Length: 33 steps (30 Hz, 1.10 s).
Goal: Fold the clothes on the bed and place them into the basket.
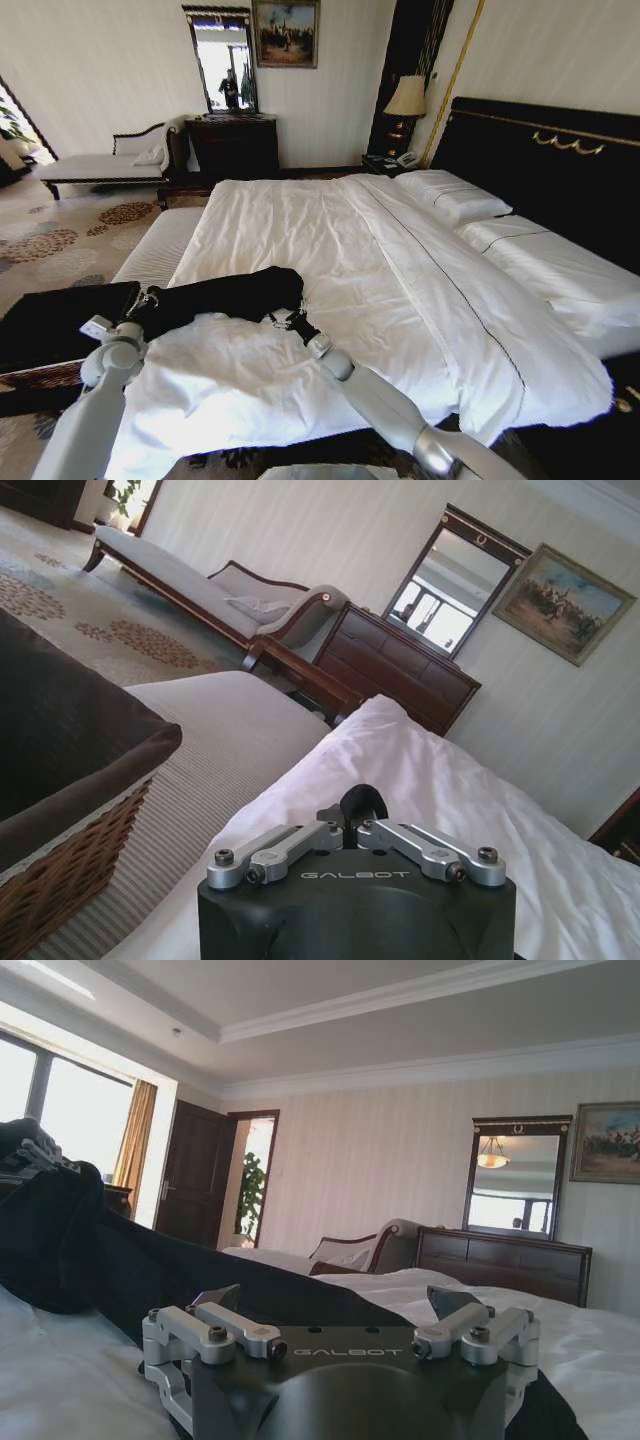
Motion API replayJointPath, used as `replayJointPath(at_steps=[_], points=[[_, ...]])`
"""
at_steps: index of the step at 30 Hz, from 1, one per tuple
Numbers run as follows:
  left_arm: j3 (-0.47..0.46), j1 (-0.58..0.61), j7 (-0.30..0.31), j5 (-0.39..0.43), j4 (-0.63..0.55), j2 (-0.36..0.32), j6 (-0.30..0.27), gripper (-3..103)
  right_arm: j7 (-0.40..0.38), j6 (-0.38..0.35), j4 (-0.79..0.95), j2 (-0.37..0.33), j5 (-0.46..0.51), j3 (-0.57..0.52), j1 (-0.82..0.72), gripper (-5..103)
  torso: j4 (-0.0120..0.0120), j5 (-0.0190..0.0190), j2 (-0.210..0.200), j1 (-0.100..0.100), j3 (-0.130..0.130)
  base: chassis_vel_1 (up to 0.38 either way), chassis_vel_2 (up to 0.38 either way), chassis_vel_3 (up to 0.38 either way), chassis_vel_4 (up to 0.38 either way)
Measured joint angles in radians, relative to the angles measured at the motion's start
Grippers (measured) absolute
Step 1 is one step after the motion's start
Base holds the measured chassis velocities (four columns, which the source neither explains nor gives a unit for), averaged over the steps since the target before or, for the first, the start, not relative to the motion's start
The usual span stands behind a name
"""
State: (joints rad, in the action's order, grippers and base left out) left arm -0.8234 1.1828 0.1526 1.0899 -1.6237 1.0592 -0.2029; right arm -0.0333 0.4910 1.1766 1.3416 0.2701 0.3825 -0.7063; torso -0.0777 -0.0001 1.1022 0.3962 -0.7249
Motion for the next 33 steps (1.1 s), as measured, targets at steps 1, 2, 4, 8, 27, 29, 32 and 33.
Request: replayJointPath(at_steps=[1,2,4,8,27,29,32,33], points=[[0.0,0.001,0.0,0.0,-0.003,0.0,0.0,1,0.0,-0.009,-0.007,0.005,0.027,0.011,0.007,100,0.0,0.0001,0.0,0.0,0.0,0.0,0.0,0.0,0.0],[0.0,0.001,0.0,0.0,-0.003,0.0,0.0,1,0.0,-0.009,-0.007,0.005,0.027,0.011,0.007,100,0.0,0.0001,0.0,0.0,0.0,0.0,0.0,0.0,0.0],[-0.001,0.003,0.0,0.001,-0.009,-0.001,0.0,1,0.0,-0.034,-0.016,0.013,0.099,0.033,0.015,100,0.0,0.0,0.0,0.0,0.0,0.0,0.0,0.0,0.0],[-0.004,0.007,-0.002,0.009,-0.019,-0.011,0.0,1,-0.003,-0.09,-0.019,0.017,0.169,0.06,0.017,89,-0.0001,0.0,0.0,0.0,0.0,0.0,0.0,0.0,0.0],[-0.015,0.009,-0.003,0.02,-0.045,-0.016,-0.004,1,-0.002,-0.102,-0.089,0.052,0.187,0.088,0.054,64,-0.0002,0.0001,0.0,0.0,0.0,0.0,0.0,0.0,0.0],[-0.015,0.008,-0.003,0.021,-0.044,-0.017,-0.004,1,-0.002,-0.103,-0.092,0.054,0.189,0.088,0.056,64,-0.0001,0.0001,0.0,0.0,0.0,0.0,0.0,0.0,0.0],[-0.013,0.006,-0.003,0.021,-0.038,-0.019,-0.004,1,-0.002,-0.107,-0.1,0.057,0.201,0.088,0.06,47,-0.0002,0.0001,0.0,0.0,0.0,0.0,0.0,0.0,0.0],[-0.013,0.006,-0.004,0.022,-0.036,-0.02,-0.005,1,-0.002,-0.108,-0.102,0.057,0.207,0.088,0.062,42,-0.0002,0.0001,0.0,0.0,0.0,0.0,0.0,0.0,0.0]])
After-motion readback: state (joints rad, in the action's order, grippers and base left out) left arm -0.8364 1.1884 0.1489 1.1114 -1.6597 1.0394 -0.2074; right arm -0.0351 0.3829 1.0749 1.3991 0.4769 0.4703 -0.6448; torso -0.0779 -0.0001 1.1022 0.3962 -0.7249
